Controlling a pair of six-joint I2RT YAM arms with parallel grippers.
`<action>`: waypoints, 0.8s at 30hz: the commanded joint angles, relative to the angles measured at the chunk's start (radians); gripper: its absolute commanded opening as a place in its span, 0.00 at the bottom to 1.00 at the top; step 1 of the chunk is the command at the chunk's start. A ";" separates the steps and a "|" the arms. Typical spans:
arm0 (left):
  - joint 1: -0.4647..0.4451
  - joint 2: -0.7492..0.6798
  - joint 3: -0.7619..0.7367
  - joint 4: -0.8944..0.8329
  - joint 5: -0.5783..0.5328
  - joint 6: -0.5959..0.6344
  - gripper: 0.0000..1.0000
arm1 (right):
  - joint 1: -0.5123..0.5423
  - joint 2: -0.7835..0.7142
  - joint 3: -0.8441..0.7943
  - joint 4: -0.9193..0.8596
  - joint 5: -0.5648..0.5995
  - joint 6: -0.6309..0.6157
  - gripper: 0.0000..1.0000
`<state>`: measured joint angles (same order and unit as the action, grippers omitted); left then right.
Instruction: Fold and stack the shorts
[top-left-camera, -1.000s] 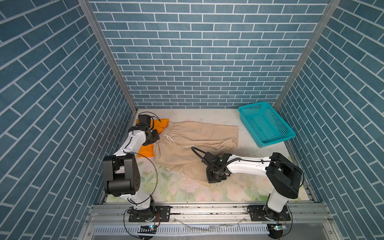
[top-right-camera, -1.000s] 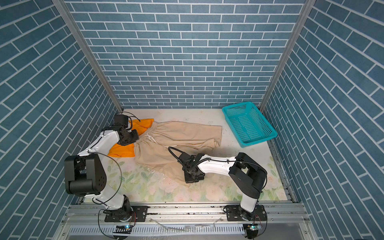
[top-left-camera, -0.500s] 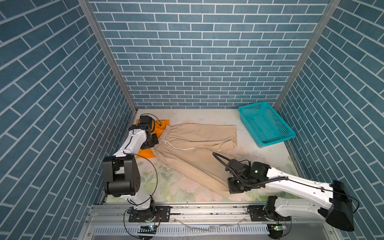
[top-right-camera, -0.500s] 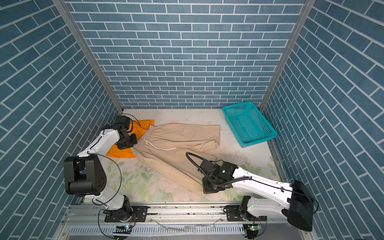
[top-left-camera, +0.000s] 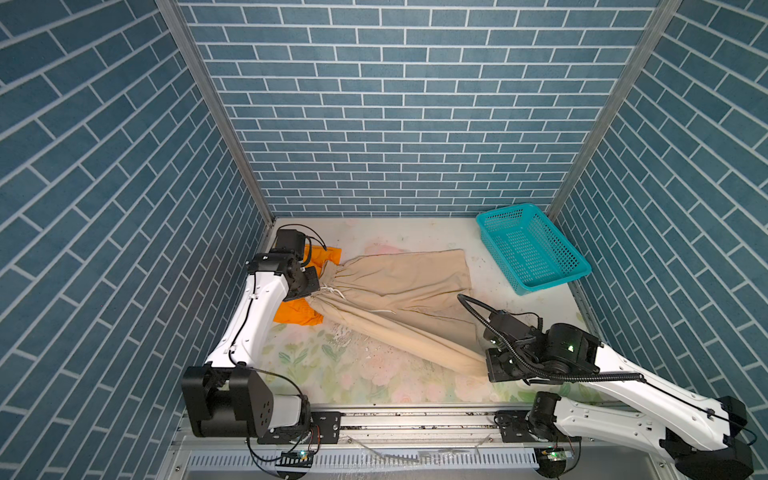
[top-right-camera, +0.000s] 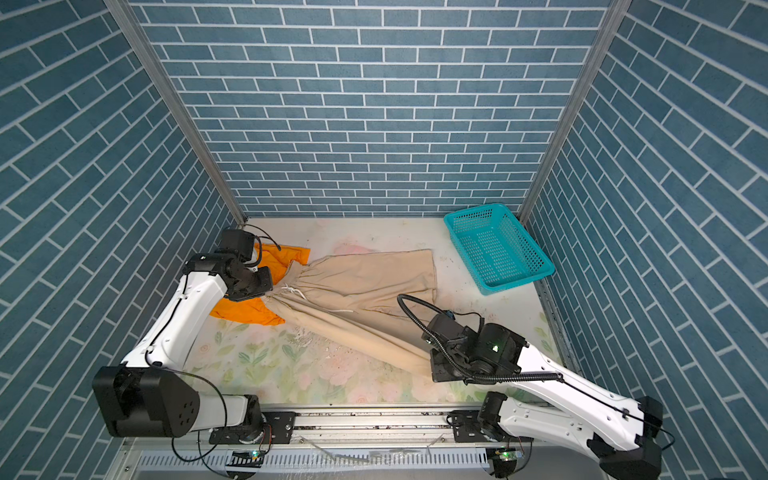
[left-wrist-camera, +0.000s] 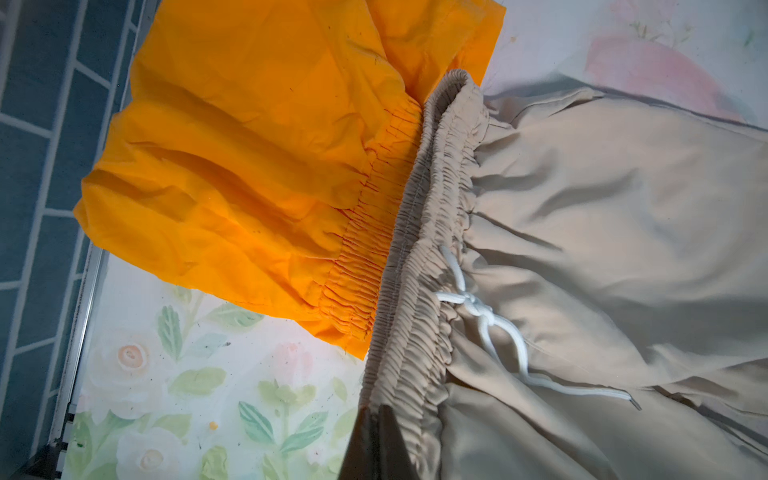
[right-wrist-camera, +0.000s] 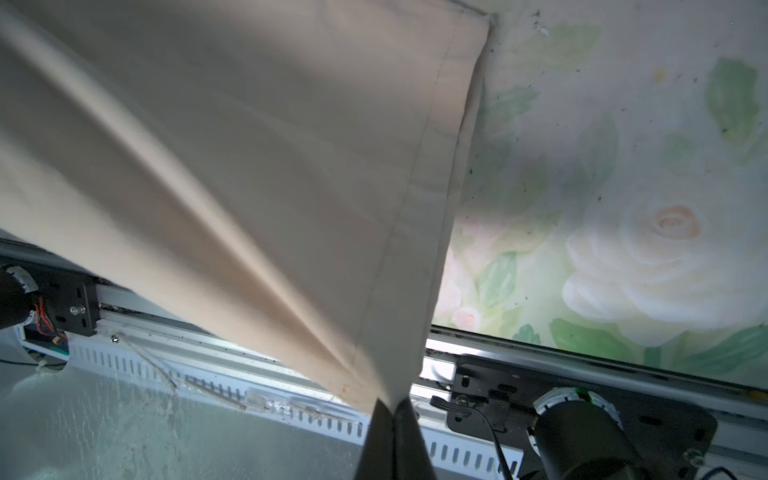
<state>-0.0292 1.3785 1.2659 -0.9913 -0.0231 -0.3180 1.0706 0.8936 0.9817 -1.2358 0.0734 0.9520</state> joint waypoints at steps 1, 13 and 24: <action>0.002 0.024 0.061 -0.061 -0.091 0.009 0.01 | -0.025 -0.036 0.076 -0.112 0.119 -0.024 0.00; -0.001 0.218 0.316 -0.228 -0.096 0.064 0.03 | -0.575 0.303 0.326 0.030 -0.060 -0.575 0.00; -0.003 0.542 0.651 -0.337 -0.140 0.094 0.03 | -0.866 0.901 0.765 0.103 -0.263 -0.816 0.00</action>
<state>-0.0441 1.8782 1.8530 -1.2720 -0.0677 -0.2504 0.2470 1.7142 1.6638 -1.1084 -0.1864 0.2401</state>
